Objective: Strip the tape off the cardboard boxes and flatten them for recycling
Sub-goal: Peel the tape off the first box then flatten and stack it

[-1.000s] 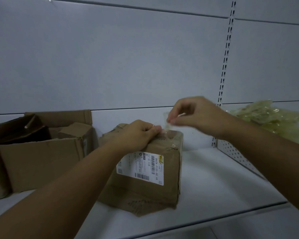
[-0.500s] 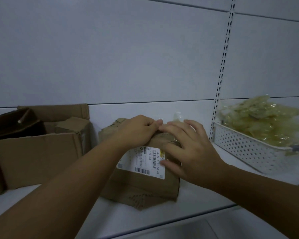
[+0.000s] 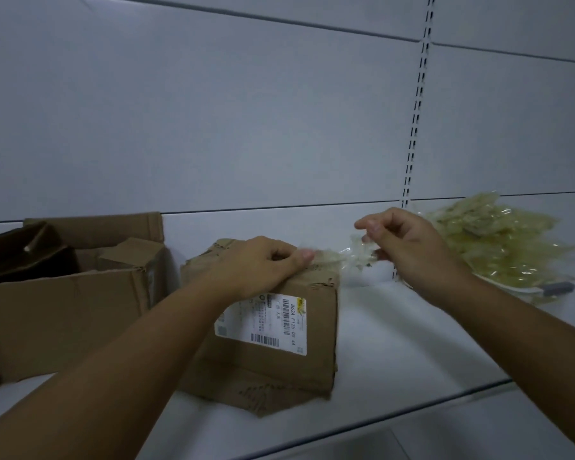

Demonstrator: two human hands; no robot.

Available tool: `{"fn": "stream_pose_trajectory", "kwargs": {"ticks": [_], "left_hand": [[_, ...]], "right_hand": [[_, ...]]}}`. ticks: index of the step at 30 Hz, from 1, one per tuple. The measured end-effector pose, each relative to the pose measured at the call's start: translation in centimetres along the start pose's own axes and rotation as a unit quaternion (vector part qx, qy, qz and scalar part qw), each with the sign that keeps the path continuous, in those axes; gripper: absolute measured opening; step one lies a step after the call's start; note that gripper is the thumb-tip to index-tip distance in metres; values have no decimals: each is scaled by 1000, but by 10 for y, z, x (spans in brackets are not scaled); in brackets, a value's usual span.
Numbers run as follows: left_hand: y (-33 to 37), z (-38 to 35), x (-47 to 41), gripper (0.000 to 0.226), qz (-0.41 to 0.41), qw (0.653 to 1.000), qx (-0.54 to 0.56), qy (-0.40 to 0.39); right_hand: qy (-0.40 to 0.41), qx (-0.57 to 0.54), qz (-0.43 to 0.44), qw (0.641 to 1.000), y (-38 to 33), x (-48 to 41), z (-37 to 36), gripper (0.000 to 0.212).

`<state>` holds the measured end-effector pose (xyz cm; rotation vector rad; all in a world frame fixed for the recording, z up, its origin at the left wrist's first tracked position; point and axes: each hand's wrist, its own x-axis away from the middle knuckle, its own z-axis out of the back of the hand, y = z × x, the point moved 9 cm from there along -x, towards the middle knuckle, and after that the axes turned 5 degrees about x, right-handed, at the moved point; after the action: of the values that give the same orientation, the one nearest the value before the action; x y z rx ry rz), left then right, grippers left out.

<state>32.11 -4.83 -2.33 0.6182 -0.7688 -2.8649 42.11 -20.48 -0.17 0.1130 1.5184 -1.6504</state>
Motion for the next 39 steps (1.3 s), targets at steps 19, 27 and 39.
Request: {"fn": "stream_pose_trajectory", "kwargs": {"ticks": [19, 27, 39], "left_hand": [[58, -14, 44, 51, -34, 981, -51, 186], [32, 13, 51, 43, -33, 970, 215, 111], [-49, 27, 54, 43, 59, 895, 400, 187]], "right_hand": [[120, 148, 64, 980, -9, -10, -20, 20], [-36, 93, 153, 983, -55, 7, -2, 32], [-262, 302, 292, 869, -35, 41, -75, 51]]}}
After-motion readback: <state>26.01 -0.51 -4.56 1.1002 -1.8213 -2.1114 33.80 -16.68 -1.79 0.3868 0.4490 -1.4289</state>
